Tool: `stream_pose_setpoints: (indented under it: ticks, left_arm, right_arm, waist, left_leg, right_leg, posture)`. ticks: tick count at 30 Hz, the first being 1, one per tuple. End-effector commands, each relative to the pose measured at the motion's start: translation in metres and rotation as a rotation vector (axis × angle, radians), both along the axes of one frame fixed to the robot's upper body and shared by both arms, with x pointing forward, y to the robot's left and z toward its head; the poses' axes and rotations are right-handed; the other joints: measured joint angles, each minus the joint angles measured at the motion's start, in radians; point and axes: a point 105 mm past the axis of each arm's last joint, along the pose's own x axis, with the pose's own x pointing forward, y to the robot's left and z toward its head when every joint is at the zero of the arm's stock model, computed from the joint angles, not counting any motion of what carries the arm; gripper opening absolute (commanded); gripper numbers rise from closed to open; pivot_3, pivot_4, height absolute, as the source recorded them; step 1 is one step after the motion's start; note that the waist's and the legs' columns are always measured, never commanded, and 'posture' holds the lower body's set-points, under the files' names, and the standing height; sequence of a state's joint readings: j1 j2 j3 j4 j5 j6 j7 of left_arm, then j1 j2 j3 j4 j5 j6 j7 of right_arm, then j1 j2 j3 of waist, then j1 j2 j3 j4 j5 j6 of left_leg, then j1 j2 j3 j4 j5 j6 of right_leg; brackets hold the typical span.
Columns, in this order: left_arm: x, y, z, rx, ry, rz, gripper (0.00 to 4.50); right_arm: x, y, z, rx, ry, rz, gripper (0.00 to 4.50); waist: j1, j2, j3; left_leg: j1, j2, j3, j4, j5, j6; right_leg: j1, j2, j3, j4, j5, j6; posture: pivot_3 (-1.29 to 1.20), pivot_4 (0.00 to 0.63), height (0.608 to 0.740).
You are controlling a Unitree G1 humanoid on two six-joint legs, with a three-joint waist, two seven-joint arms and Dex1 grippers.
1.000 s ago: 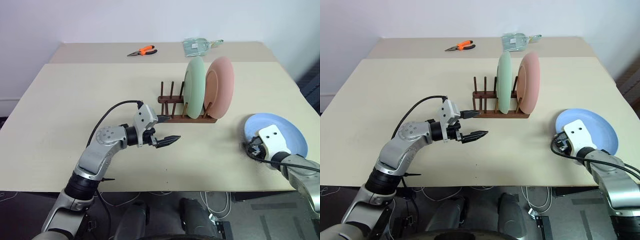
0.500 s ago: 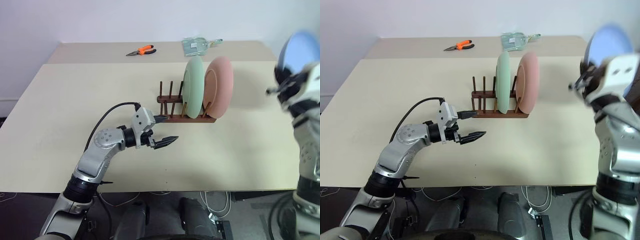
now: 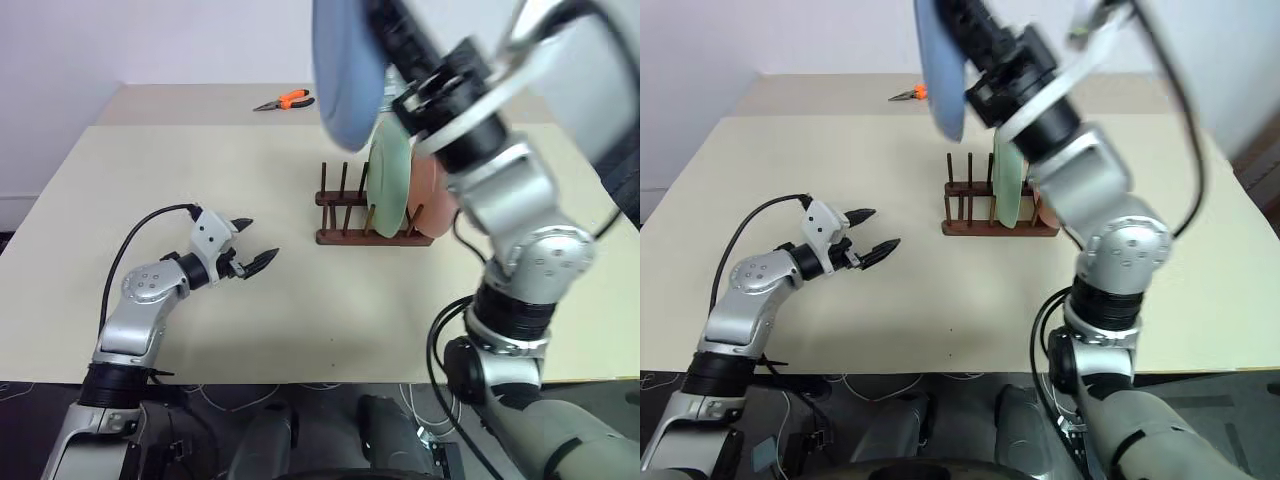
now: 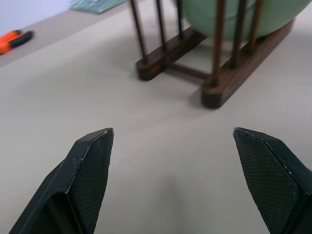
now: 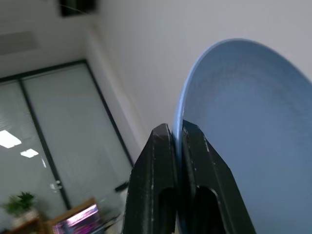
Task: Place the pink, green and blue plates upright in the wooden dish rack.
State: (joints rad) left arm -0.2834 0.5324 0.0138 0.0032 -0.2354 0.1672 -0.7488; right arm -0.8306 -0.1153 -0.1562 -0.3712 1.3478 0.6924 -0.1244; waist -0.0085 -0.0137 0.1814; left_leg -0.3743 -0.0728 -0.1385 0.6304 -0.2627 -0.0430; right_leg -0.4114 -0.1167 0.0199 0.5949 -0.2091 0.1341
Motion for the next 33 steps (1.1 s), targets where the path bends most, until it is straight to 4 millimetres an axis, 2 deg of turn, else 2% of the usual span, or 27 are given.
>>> stream_pose_setpoints:
  ticks: [1, 15, 18, 22, 25, 28, 31, 33]
  left_arm:
    - [-0.002, 0.001, 0.013, -0.014, -0.058, 0.007, 4.04]
    - [-0.009, -0.008, 0.017, -0.02, -0.055, -0.009, 4.04]
    - [-0.008, -0.012, 0.017, -0.022, -0.053, -0.017, 4.04]
    - [-0.006, -0.013, 0.016, -0.029, -0.049, -0.019, 4.04]
    - [-0.005, -0.01, 0.012, -0.029, -0.042, -0.015, 4.04]
    - [-0.005, -0.008, 0.009, -0.029, -0.037, -0.01, 4.04]
    - [-0.005, -0.004, 0.003, -0.028, -0.03, -0.002, 4.04]
    - [-0.004, -0.002, 0.001, -0.026, -0.029, 0.006, 4.04]
  right_arm:
    - [0.013, 0.008, -0.016, -0.013, 0.093, -0.035, 0.05]
    - [0.045, 0.007, -0.059, -0.028, 0.302, -0.16, 0.05]
    - [0.06, 0.004, -0.069, -0.045, 0.345, -0.203, 0.95]
    - [0.066, 0.004, -0.059, -0.135, 0.237, -0.271, 2.92]
    - [0.055, 0.006, -0.038, -0.282, 0.01, -0.335, 4.4]
    - [0.037, 0.003, -0.019, -0.4, -0.23, -0.387, 4.4]
    - [0.01, -0.037, 0.014, -0.453, -0.467, -0.486, 4.4]
    - [0.006, -0.07, 0.017, -0.508, -0.49, -0.569, 4.4]
  waist:
    - [-0.001, 0.0, 0.0]
    - [-0.011, 0.0, 0.0]
    - [-0.011, 0.0, 0.0]
    - [-0.011, 0.001, 0.0]
    - [-0.011, 0.001, 0.0]
    - [-0.011, 0.001, 0.0]
    - [-0.002, 0.0, 0.001]
    - [0.0, -0.001, 0.0]
  left_leg:
    - [0.0, 0.0, 0.0, 0.0, 0.0, 0.0]
    - [0.001, 0.001, 0.002, -0.002, 0.0, 0.0]
    - [0.001, 0.001, 0.002, -0.002, 0.0, 0.0]
    - [0.001, 0.001, 0.002, -0.002, 0.0, 0.0]
    - [0.0, 0.001, 0.003, -0.002, 0.0, 0.0]
    - [0.001, 0.001, 0.003, -0.002, 0.0, 0.0]
    - [0.0, 0.001, 0.002, -0.001, 0.0, 0.0]
    - [-0.001, 0.001, 0.002, -0.001, 0.0, 0.0]
  right_leg:
    - [0.0, 0.0, 0.0, 0.0, 0.0, 0.0]
    - [-0.002, 0.003, 0.0, 0.001, 0.0, 0.0]
    - [-0.002, 0.003, 0.0, 0.001, 0.0, 0.0]
    - [-0.002, 0.003, 0.0, 0.001, 0.0, 0.0]
    - [-0.002, 0.003, 0.0, 0.001, 0.0, 0.0]
    - [-0.002, 0.003, 0.0, 0.0, 0.0, 0.0]
    - [-0.002, 0.003, 0.0, 0.0, 0.0, 0.0]
    - [0.0, 0.002, -0.001, -0.001, 0.0, 0.001]
  posture:
    - [0.0, 0.15, 0.74]
    - [0.0, 0.15, 0.74]
    - [0.0, 0.15, 0.74]
    - [0.0, 0.15, 0.74]
    - [0.0, 0.15, 0.74]
    - [0.0, 0.15, 0.74]
    - [0.0, 0.15, 0.74]
    - [0.0, 0.15, 0.74]
